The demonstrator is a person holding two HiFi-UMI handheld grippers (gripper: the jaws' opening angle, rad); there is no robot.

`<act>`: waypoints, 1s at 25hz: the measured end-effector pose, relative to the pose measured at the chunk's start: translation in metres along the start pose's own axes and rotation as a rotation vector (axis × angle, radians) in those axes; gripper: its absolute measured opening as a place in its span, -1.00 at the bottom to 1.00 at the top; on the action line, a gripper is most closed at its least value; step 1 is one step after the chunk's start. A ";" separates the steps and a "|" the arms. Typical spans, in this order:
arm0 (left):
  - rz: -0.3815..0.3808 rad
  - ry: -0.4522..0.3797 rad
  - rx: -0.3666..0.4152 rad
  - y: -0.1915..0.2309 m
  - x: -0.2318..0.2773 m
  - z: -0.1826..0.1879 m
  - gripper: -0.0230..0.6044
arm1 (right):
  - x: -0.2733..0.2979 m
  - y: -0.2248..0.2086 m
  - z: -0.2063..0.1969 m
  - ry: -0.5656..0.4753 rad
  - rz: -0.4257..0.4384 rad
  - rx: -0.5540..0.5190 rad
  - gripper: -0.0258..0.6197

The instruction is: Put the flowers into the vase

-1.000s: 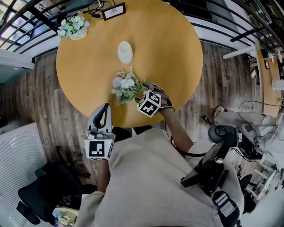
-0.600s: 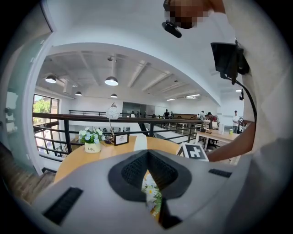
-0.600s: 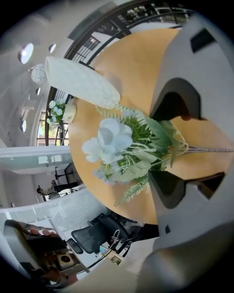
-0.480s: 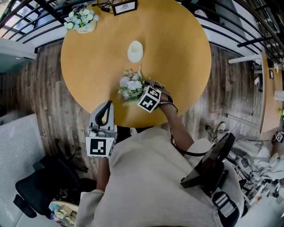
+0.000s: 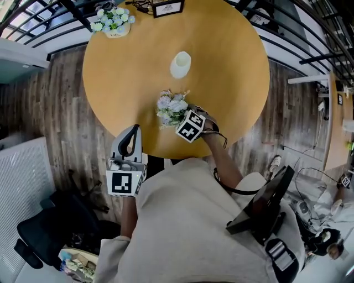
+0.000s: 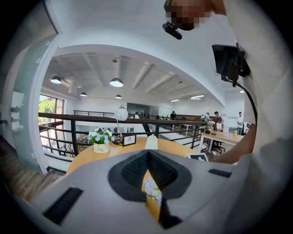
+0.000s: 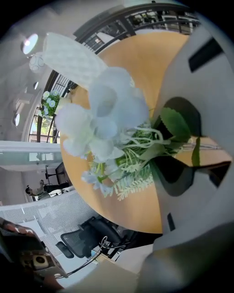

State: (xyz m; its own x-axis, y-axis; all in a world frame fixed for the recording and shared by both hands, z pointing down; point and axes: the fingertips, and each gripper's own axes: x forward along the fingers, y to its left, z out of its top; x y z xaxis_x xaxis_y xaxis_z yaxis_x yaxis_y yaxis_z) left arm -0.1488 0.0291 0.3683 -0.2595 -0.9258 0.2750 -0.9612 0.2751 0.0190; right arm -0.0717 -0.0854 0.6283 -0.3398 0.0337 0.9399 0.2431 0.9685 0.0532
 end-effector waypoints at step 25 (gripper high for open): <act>-0.149 -0.060 0.058 -0.024 0.019 0.018 -0.91 | -0.238 -0.073 0.073 -0.780 -0.261 0.364 -0.64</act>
State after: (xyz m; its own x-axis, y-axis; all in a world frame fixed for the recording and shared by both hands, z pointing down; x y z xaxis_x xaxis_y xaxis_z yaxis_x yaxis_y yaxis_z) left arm -0.1328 0.0002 0.3557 -0.1174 -0.9695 0.2151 -0.9928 0.1200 -0.0011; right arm -0.0751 -0.1460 0.3755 -0.8964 -0.1686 0.4100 -0.1858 0.9826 -0.0021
